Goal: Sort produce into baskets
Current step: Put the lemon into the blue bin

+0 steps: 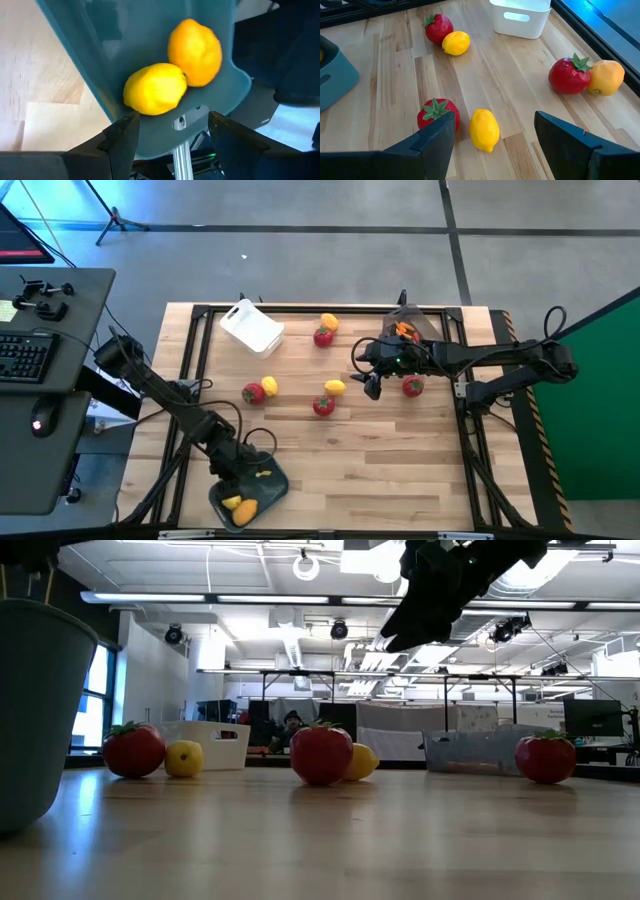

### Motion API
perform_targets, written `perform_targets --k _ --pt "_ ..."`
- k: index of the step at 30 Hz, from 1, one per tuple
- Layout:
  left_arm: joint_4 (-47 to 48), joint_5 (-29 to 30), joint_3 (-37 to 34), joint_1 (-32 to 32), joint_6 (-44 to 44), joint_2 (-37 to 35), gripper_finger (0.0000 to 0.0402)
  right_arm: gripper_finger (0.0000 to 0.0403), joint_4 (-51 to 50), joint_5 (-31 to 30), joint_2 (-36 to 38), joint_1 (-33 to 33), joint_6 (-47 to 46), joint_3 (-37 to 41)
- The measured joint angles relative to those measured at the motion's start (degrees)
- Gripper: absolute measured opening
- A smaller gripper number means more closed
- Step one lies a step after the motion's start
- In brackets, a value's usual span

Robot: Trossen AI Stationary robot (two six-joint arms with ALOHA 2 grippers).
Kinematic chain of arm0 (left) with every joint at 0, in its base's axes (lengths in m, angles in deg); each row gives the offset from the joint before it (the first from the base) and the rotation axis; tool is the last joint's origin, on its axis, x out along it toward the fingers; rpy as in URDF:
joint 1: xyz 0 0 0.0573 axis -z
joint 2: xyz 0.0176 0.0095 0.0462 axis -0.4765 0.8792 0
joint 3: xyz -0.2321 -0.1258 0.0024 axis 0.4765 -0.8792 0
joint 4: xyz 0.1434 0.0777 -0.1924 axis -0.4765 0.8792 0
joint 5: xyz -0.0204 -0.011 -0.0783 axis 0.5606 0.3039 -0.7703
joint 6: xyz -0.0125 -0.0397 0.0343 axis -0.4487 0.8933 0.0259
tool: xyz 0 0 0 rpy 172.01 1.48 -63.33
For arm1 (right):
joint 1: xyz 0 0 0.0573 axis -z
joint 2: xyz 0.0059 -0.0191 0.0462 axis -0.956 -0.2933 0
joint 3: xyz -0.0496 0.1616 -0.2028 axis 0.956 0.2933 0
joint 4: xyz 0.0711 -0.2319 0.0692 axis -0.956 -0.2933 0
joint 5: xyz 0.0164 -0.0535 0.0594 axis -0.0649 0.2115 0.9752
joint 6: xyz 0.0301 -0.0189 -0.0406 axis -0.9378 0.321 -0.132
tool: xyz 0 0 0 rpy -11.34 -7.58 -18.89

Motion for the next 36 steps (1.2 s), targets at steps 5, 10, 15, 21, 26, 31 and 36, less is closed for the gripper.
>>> perform_targets --k 5,10,15,21,26,31,36 --pt "2.0 0.1 0.0 -0.9 -4.1 -4.7 0.0184 0.0261 0.0 0.1 0.0 0.0 -0.1 0.0" --pt "5.4 1.2 0.0 -4.7 -7.3 -12.7 0.0117 0.0261 0.0 3.4 -0.8 0.0 -4.1 0.0" --pt "5.6 3.0 0.1 -10.9 -13.0 -19.1 0.0048 0.0261 0.0 6.5 -5.0 -0.5 -5.6 0.0" --pt "5.5 7.1 0.1 -18.8 -19.8 -22.0 0.0004 0.0261 3.0 6.5 -11.0 -1.5 -6.5 0.0" --pt "2.9 7.9 -0.1 -24.8 -27.3 -22.1 0.0001 0.0261 4.6 4.8 -12.8 -1.7 -6.5 0.0" --pt "-9.9 4.6 -7.0 -30.6 -29.4 -23.8 0.0000 0.0251 4.7 4.6 -12.5 -1.7 -7.1 0.0" --pt "-24.4 3.7 -16.1 -35.8 -29.4 -25.8 0.0000 0.0217 4.6 4.7 -12.5 -1.7 -8.2 0.0"
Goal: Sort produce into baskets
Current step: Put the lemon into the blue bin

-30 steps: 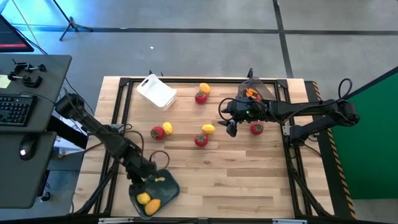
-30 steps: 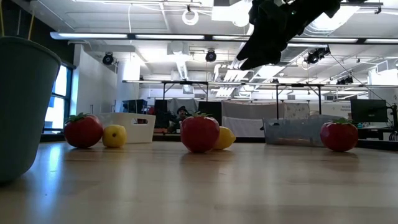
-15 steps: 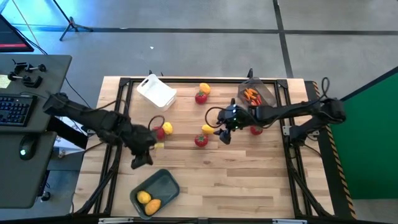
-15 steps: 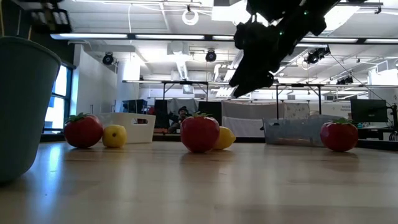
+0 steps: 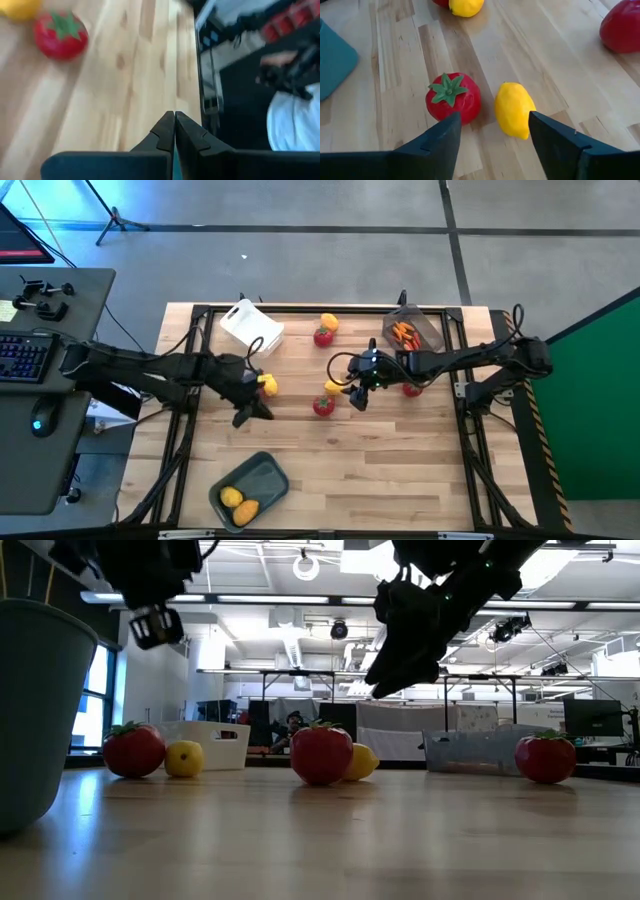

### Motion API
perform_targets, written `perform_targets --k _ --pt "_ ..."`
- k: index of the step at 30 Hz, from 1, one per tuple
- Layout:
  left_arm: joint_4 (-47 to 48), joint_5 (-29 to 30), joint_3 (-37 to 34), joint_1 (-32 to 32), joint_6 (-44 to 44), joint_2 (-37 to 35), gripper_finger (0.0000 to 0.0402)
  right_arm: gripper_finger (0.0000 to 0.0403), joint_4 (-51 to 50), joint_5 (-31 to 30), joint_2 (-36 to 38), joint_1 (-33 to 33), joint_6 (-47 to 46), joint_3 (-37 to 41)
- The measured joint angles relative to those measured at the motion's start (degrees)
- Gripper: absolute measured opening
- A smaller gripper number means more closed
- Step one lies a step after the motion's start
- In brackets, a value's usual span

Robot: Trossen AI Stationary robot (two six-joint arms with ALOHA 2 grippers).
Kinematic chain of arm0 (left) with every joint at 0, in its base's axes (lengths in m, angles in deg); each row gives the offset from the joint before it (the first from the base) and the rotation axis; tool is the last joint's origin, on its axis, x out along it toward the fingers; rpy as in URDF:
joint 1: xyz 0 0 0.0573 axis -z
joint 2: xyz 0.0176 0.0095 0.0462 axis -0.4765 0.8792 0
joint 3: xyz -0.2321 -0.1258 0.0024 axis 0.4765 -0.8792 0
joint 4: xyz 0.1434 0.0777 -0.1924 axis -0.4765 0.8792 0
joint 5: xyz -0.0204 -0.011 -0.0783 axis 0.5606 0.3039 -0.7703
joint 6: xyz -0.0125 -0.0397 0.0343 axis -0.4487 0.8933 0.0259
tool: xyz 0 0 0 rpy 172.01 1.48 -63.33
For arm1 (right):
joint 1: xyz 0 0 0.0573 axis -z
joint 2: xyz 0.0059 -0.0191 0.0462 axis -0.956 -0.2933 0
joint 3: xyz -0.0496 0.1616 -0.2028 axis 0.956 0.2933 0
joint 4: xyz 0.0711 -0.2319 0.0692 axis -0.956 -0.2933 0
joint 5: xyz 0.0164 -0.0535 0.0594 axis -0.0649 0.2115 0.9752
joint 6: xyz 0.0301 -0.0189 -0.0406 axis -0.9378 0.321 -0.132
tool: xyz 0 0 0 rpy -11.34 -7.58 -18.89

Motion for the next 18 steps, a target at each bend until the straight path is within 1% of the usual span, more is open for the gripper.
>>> perform_targets --k 4,8,11,14,18 --pt "-12.4 0.4 -5.9 -4.1 1.2 -0.1 0.0000 0.0196 -0.1 0.0 0.0 0.0 -1.1 0.0" --pt "-22.8 1.2 -10.6 -7.4 2.1 -0.1 0.0000 0.0198 -0.6 -0.1 -0.3 0.0 0.1 0.0" --pt "-23.9 1.9 -12.2 -9.6 2.6 0.0 0.0000 0.0213 -0.8 0.3 -0.8 0.6 0.4 0.0" --pt "-23.5 4.1 -12.9 -11.0 3.0 0.4 0.0000 0.0237 -0.6 1.4 -2.0 1.6 -0.9 0.0" --pt "-24.3 5.8 -12.9 -12.1 1.1 0.8 0.0000 0.0267 0.6 1.5 -4.4 2.2 -0.4 0.0"
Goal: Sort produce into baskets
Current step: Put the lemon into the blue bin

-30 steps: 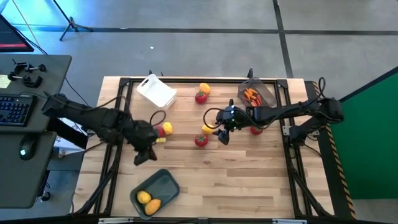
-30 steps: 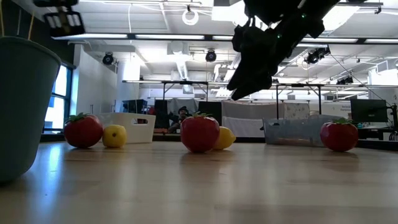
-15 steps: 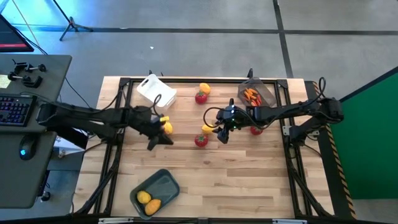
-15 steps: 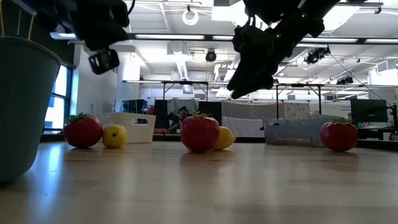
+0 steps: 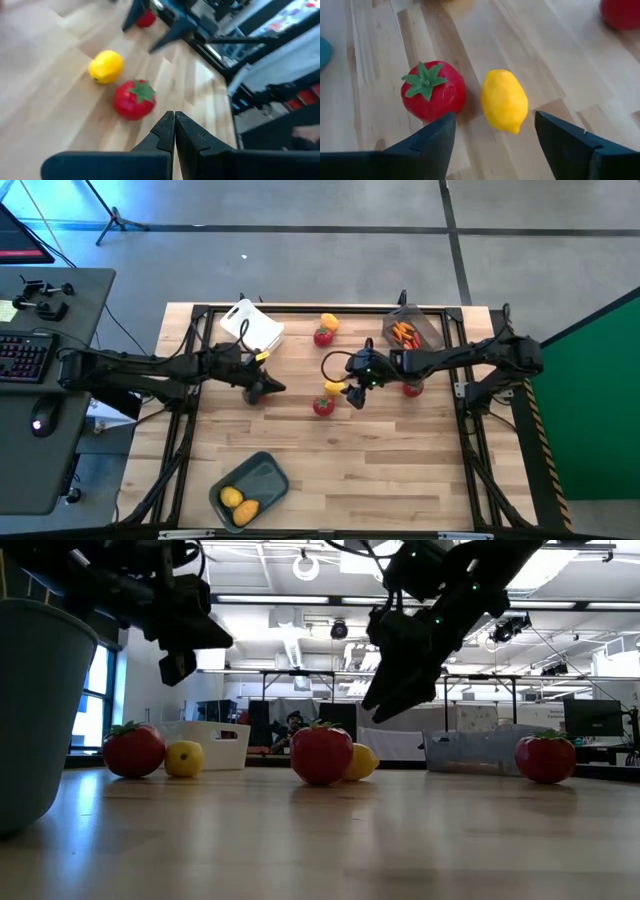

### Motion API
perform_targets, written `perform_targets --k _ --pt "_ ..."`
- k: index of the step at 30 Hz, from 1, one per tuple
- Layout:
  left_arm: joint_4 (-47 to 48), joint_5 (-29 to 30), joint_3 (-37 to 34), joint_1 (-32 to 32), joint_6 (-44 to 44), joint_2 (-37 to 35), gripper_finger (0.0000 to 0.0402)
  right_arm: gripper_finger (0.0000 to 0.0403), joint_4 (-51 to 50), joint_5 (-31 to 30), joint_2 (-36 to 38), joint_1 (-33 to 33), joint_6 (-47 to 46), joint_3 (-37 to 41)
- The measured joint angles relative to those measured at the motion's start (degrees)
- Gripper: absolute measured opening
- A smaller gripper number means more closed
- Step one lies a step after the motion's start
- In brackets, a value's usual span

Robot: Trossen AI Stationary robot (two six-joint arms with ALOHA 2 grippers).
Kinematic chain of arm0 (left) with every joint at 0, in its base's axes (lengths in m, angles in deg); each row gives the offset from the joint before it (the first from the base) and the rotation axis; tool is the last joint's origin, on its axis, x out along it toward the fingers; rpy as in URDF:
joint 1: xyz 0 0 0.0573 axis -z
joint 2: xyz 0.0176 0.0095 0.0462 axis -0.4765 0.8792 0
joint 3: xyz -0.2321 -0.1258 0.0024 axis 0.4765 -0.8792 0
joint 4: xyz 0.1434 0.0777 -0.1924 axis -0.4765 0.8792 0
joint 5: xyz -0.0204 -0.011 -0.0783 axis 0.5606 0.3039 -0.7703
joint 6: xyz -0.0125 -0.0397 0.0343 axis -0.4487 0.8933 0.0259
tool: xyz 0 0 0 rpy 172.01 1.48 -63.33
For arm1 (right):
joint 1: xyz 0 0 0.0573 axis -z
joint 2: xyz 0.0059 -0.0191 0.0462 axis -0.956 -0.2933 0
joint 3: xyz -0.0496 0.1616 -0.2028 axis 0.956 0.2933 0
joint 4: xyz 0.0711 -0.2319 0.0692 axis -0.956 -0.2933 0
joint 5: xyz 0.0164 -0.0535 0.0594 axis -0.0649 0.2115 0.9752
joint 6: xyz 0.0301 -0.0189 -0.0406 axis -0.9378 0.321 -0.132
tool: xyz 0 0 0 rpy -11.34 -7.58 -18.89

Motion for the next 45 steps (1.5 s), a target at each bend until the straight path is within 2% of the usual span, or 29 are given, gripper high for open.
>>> perform_targets --k 5,11,19,26,31,36,39,42,45 --pt "-2.3 4.9 0.0 -1.0 -1.0 0.0 0.0000 0.0284 4.8 0.3 -3.5 -0.2 3.8 0.0" --pt "-3.7 5.1 0.0 -1.4 1.0 0.0 0.0000 0.0283 6.4 -3.1 -6.6 -0.4 7.4 0.0" --pt "-3.7 5.0 0.0 -1.4 -1.0 0.0 0.0000 0.0283 7.8 -2.9 -10.8 -0.1 14.7 0.0" --pt "-3.7 5.5 0.0 -1.4 -0.2 0.0 0.0000 0.0281 8.8 -2.9 -14.6 1.2 13.6 0.0" --pt "-3.6 9.2 0.0 -1.4 0.5 0.0 0.0000 0.0245 11.5 -2.3 -14.7 1.5 13.6 0.0" --pt "-3.6 10.7 0.0 -1.4 1.8 0.0 0.0000 0.0178 12.3 5.2 -14.7 3.3 7.7 0.0" --pt "-3.6 13.6 0.0 -1.4 2.7 0.0 0.0000 0.0145 13.9 8.9 -13.9 4.4 2.8 0.0" --pt "-4.2 16.1 0.0 -1.8 2.6 0.0 0.0000 0.0134 17.0 10.3 -12.1 5.3 0.0 0.0" --pt "-5.7 15.2 0.0 -3.0 2.4 0.0 0.0000 0.0135 19.3 10.1 -10.0 6.1 -2.2 0.0"
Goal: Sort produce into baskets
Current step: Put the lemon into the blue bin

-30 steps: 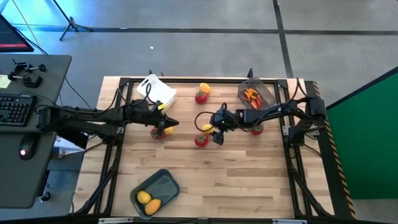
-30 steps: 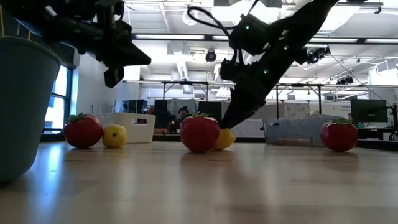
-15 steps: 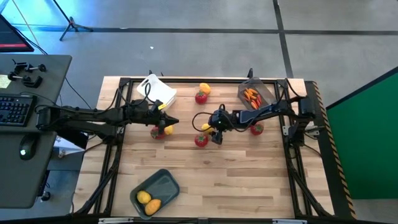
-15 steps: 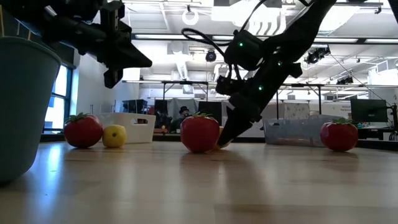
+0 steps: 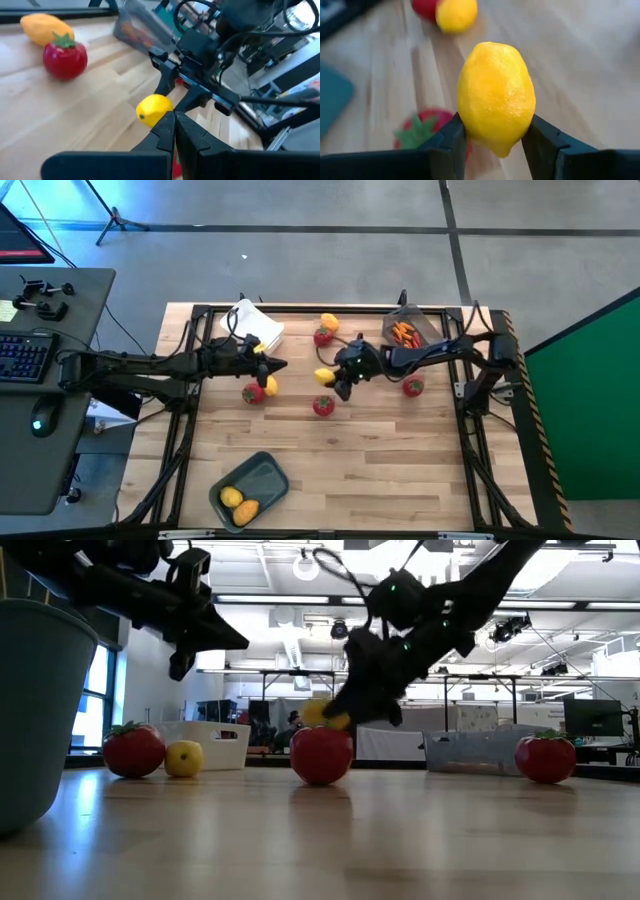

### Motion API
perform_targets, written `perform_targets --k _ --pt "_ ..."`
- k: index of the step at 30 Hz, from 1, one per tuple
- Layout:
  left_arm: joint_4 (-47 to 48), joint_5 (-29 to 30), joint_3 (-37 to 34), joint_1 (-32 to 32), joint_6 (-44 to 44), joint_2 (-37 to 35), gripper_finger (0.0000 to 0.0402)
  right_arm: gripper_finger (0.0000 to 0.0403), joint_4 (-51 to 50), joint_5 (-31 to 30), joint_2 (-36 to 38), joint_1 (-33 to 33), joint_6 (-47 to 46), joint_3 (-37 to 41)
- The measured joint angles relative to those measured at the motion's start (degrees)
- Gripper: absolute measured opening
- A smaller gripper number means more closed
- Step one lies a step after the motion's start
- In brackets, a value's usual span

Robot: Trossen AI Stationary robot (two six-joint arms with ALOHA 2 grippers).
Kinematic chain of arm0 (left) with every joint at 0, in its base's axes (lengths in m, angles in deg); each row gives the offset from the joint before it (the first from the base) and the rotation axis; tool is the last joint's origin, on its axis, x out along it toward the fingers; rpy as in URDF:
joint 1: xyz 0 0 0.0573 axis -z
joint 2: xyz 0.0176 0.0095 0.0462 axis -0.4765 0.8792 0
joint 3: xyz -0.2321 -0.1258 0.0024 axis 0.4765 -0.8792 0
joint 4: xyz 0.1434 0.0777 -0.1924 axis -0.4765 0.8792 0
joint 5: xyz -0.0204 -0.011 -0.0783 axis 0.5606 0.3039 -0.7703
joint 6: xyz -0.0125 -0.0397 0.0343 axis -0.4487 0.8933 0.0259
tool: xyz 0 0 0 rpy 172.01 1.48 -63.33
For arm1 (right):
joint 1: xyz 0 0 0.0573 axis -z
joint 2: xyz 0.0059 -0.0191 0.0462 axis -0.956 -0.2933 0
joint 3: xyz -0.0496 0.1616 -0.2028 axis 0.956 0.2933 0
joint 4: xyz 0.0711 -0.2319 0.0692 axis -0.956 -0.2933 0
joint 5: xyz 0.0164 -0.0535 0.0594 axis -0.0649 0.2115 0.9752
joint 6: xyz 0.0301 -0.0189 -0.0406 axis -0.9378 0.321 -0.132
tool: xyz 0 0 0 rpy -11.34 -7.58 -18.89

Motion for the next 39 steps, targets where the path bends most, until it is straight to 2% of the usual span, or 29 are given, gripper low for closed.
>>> perform_targets --k 6,12,16,21,31,34,39 --pt "-8.3 -0.7 0.0 -2.1 0.2 0.0 0.0000 0.0136 8.3 -0.9 3.8 1.5 -4.4 0.0" --pt "-21.1 -4.4 0.0 -3.9 2.8 0.0 0.0000 0.0136 23.6 -0.8 5.1 1.6 -7.5 0.0" --pt "-24.6 -2.7 0.5 -3.9 1.9 0.0 0.0011 0.0136 30.2 -0.8 5.1 1.6 -8.7 0.0" --pt "-22.7 -1.5 4.0 -3.9 2.1 2.2 0.0064 0.0137 35.1 -0.8 5.1 1.5 -8.8 0.0" --pt "-21.0 -1.4 13.7 -4.1 -0.5 13.8 0.0207 0.0137 35.3 -1.3 5.0 1.7 -9.0 0.1" --pt "-19.8 -2.3 14.0 -4.4 -0.5 14.9 0.0227 0.0137 36.1 -0.3 5.0 1.5 -8.8 0.1" --pt "-15.8 -4.4 13.9 -5.3 -1.9 13.5 0.0232 0.0137 37.2 -0.9 5.0 1.5 -8.7 0.0"
